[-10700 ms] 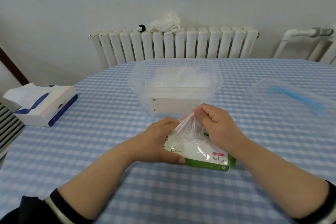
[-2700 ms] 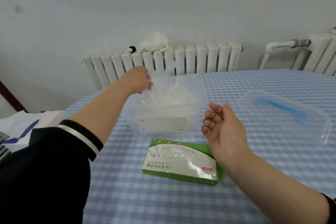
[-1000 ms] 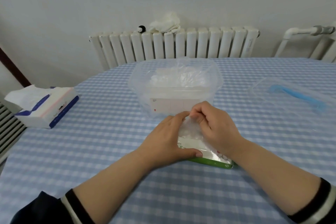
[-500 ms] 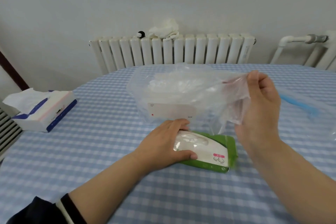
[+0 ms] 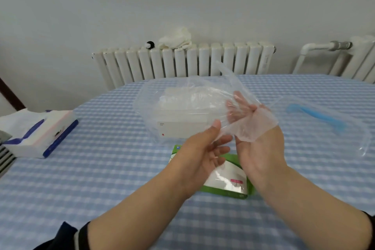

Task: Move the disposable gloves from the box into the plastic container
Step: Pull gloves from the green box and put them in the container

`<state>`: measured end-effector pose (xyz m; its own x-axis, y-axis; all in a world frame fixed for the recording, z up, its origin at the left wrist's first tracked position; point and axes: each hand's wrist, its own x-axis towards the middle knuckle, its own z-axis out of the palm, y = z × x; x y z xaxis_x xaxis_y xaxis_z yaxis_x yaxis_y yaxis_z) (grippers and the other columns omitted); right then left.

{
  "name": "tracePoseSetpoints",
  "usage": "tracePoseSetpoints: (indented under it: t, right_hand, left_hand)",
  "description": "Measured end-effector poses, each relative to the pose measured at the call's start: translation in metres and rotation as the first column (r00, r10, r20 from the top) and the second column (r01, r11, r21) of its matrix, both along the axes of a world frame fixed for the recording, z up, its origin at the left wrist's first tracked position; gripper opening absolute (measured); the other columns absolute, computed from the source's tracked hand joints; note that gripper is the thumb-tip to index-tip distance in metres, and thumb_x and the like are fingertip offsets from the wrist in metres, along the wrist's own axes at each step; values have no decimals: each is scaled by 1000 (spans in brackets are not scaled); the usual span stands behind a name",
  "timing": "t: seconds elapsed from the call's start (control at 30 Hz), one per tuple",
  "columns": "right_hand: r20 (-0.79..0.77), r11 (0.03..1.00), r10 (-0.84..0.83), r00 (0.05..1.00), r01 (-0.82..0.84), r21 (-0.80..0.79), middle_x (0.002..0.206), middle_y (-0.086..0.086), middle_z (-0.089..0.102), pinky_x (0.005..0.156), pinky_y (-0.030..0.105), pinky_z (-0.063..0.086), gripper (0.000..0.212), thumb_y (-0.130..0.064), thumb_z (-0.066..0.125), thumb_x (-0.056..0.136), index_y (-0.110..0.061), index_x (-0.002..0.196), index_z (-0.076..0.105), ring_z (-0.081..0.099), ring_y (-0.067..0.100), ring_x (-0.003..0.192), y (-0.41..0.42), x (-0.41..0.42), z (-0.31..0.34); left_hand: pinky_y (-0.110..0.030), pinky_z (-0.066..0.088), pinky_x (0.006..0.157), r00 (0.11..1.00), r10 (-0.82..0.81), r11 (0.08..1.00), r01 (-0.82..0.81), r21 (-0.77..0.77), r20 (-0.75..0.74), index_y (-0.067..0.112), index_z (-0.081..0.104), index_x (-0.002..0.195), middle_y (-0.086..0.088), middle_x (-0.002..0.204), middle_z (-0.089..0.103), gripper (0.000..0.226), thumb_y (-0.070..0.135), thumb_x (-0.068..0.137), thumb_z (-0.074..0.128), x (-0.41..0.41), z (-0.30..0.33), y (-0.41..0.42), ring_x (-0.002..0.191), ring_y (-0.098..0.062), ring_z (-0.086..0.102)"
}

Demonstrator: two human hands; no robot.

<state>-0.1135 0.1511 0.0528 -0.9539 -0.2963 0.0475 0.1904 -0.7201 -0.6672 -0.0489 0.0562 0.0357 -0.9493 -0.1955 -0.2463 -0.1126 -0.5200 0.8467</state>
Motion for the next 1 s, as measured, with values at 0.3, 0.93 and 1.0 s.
tracePoseSetpoints:
  t: [0.3, 0.93, 1.0]
  right_hand:
    - [-70, 977, -147, 987, 156, 146, 103, 2, 70, 74, 30, 57, 27, -25, 31, 106, -17, 94, 54, 69, 20, 91, -4, -6, -9]
    - [-126, 919, -65, 990, 108, 379, 84, 2, 63, 51, 21, 46, 23, -24, 35, 105, -16, 98, 56, 57, 12, 60, -7, -13, -20]
    - [-137, 915, -53, 989, 103, 389, 83, 1, 63, 50, 21, 46, 22, -24, 36, 105, -16, 99, 56, 58, 11, 59, -7, -13, -22]
  left_hand:
    - [-23, 57, 60, 921, 326, 893, -374, -249, -213, 11, 56, 88, -2, 77, 68, 14, -1, 95, 55, -45, 53, -35, 59, -11, 67]
    - [-39, 44, 67, 955, 282, -187, 145, -972, 88, 6, 40, 124, -12, 93, 58, 32, 12, 95, 51, -104, 57, -161, 80, -27, 56]
    - [-38, 46, 69, 947, 279, -267, 234, -935, 158, 9, 35, 133, -14, 112, 54, 45, 8, 92, 54, -101, 56, -158, 86, -29, 58]
